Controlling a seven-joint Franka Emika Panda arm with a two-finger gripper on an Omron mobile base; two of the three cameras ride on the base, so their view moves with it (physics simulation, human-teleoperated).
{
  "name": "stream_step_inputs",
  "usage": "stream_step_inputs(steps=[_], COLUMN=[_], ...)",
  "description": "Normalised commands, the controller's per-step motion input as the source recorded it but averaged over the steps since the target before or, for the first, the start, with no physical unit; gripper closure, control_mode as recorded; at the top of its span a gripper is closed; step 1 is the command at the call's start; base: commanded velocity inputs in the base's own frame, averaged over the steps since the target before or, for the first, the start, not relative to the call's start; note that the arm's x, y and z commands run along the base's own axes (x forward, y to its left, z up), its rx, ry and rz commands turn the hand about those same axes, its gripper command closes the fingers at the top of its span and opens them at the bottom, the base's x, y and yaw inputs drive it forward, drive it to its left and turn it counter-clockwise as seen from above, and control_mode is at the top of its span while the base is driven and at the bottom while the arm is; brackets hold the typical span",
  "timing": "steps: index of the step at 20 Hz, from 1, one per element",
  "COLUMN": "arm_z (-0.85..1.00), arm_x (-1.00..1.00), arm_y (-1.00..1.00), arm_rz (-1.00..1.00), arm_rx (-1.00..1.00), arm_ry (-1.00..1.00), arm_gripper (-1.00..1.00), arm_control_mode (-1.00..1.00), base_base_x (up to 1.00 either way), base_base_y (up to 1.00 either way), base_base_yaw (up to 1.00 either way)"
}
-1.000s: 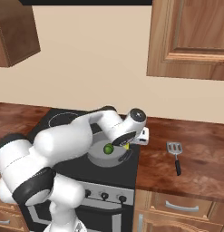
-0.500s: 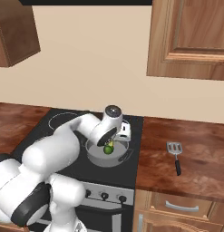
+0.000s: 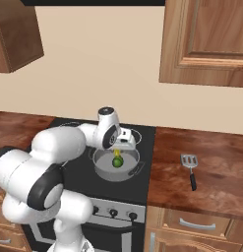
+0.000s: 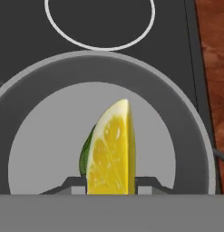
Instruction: Put the avocado and lemon wedge in the pot. Retrieve the spatula and lightly stir the vegetables in the pot.
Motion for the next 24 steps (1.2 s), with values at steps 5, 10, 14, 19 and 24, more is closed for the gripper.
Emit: stream_step_inputs(steps=[5,10,14,19,24], arm_z=[-0.09,-0.04,-0.09,0.0,-0.23], arm_x=[0.03,0.0,0.0,-0.01,0.0], arm_y=[-0.01,-0.16,-0.2,0.01,0.0], arm_rz=[-0.02,-0.01,-0.03,0.0,-0.01], arm_rx=[0.05,0.15,0.04,0.0,0.0], arm_ry=[0.07,0.02,0.0,0.0,0.0], arm_gripper=[1.0,1.0,1.0,1.0,1.0], arm_control_mode=[-1.0,-1.0,-1.0,-1.0,-1.0], base_base_x=[0.0,0.0,0.0,0.0,0.0], base_base_y=[0.0,0.0,0.0,0.0,0.0], base_base_yaw=[0.0,0.0,0.0,0.0,0.0])
